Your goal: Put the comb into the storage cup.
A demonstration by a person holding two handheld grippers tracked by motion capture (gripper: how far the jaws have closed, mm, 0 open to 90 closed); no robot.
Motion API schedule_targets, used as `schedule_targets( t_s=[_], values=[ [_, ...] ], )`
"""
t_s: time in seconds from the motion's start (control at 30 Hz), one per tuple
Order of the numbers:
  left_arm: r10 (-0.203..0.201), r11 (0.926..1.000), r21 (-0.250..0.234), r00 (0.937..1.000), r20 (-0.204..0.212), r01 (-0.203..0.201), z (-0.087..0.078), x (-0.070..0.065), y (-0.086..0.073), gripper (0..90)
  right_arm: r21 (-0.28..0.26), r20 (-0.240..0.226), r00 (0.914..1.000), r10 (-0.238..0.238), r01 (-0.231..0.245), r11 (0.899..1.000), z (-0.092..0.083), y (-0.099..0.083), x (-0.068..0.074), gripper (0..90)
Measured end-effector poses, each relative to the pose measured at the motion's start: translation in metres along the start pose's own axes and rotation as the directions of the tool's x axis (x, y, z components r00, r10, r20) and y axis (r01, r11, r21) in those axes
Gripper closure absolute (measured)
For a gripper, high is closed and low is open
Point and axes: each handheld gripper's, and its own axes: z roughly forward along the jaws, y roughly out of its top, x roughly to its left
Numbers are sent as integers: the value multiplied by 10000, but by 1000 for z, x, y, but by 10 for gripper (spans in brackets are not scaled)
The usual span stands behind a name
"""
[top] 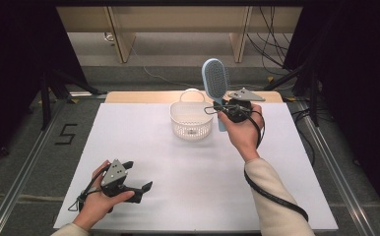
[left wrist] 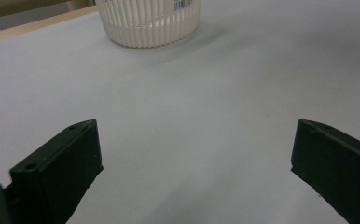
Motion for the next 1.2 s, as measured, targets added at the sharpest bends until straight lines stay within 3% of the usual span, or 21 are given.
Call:
schedule_targets(
  t_s=[1.2],
  values=[
    [27,10000,-15,10000,25,-27,0,0,0,12,-170,7,10000,17,-17,9999,6,7,4,706]
  ],
)
